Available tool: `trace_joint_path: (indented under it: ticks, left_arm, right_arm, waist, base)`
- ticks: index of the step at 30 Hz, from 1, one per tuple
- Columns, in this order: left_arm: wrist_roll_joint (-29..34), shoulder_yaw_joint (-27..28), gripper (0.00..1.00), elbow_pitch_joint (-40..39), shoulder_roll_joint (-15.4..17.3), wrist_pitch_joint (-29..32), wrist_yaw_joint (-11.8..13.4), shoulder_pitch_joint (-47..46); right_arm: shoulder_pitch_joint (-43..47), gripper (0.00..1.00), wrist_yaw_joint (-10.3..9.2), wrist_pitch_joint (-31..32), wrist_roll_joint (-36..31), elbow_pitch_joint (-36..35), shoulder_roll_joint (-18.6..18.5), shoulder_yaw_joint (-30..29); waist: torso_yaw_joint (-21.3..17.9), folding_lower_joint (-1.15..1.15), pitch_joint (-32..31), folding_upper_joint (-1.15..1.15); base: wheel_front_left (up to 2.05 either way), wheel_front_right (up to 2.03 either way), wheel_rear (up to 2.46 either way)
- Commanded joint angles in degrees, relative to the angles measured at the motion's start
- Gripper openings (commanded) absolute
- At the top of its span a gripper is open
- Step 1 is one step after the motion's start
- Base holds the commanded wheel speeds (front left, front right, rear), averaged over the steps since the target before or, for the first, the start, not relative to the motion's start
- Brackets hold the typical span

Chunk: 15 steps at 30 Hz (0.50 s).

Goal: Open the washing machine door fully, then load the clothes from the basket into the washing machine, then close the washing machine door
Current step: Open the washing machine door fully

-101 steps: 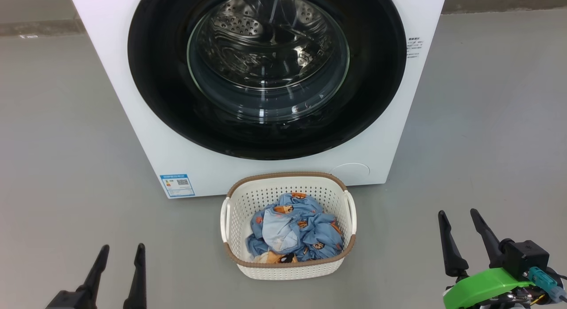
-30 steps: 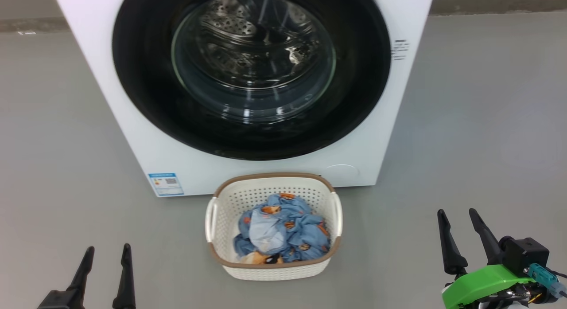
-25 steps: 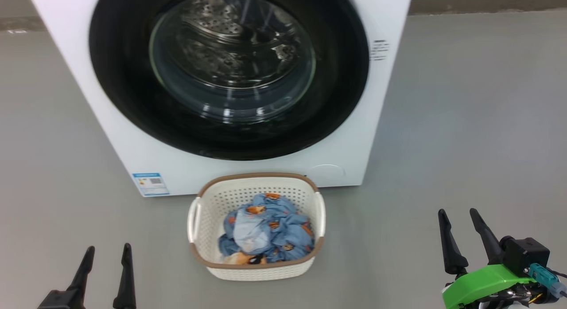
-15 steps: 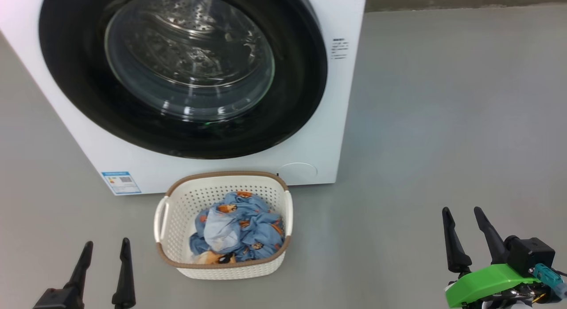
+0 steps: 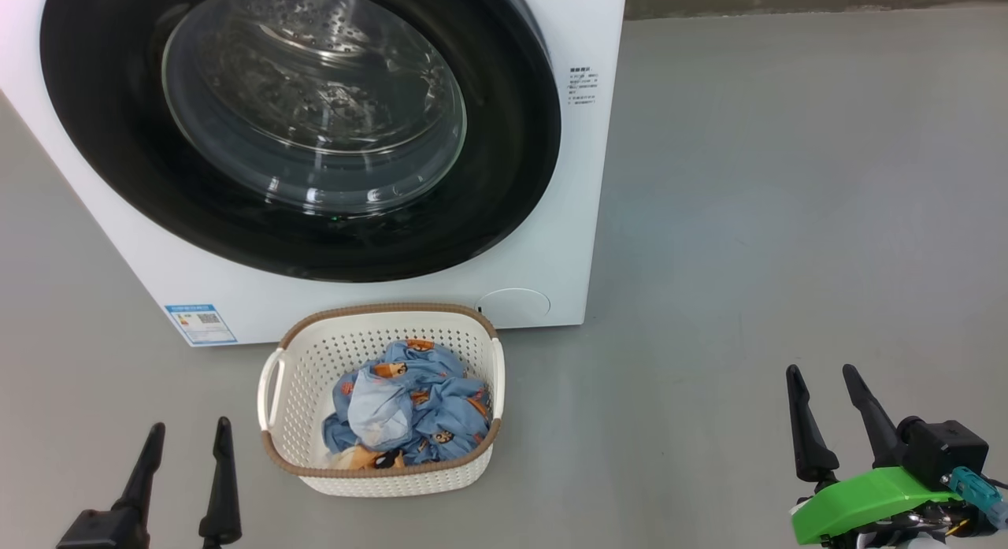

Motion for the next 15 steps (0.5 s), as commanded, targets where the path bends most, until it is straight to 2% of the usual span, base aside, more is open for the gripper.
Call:
trace_joint_path:
  ticks: [1, 15]
  left_arm:
    - [0.28, 1.78, 1.0, -1.59, 0.94, -0.7, -0.37, -1.62]
    - [0.54, 1.11, 1.0, -1.72, 0.77, -0.7, -0.51, -1.2]
  right_arm:
    - [-2.3, 1.0, -0.06, -0.66, 0.22, -1.54, -0.38, 1.47]
    - [-2.35, 1.0, -0.06, -0.72, 0.75, -1.67, -0.38, 1.42]
  waist:
    - [-0.02, 0.0, -0.04, 0.0]
    - [0.41, 0.0, -0.22, 0.0]
  base:
    - [0.0, 0.0, 0.0]
    - [0.0, 0.0, 0.0]
